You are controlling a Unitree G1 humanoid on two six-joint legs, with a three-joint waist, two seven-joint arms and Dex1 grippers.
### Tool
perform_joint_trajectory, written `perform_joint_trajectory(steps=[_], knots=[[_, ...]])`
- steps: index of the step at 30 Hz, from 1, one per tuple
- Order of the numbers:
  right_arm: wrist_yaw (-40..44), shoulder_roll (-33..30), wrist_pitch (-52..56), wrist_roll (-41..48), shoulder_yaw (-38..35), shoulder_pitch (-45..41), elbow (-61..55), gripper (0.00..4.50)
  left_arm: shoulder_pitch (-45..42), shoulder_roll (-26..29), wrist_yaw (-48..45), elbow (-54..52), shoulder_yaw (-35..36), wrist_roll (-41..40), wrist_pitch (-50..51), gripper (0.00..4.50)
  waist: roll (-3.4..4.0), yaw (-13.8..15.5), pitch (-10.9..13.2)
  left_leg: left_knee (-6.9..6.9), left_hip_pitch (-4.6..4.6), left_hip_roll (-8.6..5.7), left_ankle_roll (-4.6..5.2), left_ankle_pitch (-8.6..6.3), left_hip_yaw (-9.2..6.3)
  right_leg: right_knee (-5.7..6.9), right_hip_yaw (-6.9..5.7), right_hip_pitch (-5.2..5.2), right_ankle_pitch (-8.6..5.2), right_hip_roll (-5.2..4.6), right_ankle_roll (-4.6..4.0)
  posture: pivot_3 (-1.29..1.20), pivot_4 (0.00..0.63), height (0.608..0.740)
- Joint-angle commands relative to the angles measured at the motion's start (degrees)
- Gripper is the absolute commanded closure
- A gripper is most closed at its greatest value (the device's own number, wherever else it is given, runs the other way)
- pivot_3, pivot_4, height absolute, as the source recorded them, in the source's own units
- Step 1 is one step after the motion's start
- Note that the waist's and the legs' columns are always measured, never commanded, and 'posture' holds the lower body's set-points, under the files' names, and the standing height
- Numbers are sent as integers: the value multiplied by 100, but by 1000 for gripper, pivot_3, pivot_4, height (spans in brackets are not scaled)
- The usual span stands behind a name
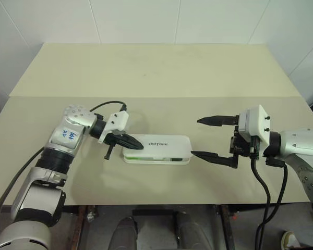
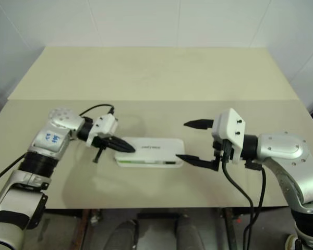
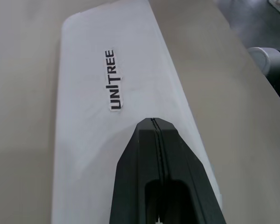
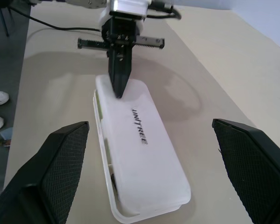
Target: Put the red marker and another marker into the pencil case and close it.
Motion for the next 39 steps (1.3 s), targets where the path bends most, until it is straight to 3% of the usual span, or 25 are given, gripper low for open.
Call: perform_joint_trajectory(steps=[1,9,16,19,22,26,35,39], knots=[[-145,24,-27,72,-85,-109,-227,0,-121,-127,184,217,-107,249,-65,4488,0,-2,0,1,0,0,0,0,0,0,0,0,0,0,0,0,150,740],[-323,85,-15,88,-24,-164,-294,0,-177,-341,493,374,-319,589,129,4488,-1,-1,-1,6,7,0,0,0,0,3,0,7,0,0,0,0,150,740],[-435,162,9,89,25,-143,-361,0,-91,-411,380,-195,-254,344,708,4488,-1,18,-2,8,5,-3,1,1,-1,-1,2,11,1,-1,1,0,150,740],[-445,169,24,121,25,-98,-382,0,-54,-303,229,-459,-76,95,1046,4488,-1,8,-1,4,2,-3,1,1,-2,-4,2,10,1,-1,2,0,150,740],[-379,150,8,112,70,-82,-343,0,117,227,-343,-927,154,-356,1679,4488,-2,-30,-1,-2,0,-2,2,0,-5,-3,2,5,1,0,2,0,150,740],[-298,146,-11,129,145,-199,-259,0,270,681,-342,-1310,636,-924,2065,3244,-2,-78,0,-9,0,3,4,-1,-8,10,-2,-7,-5,4,-7,0,150,740],[-14,126,-170,25,188,-254,47,0,897,877,271,-2079,1499,-1498,2061,146,-2,-31,0,-2,0,3,4,-1,-7,2,-2,-1,-5,2,-7,0,150,740],[41,195,-209,-66,307,-355,223,0,1143,733,730,-2219,1953,-1565,1499,62,-2,-23,0,-2,1,3,4,-1,-6,2,-1,0,-5,2,-7,0,150,740]])
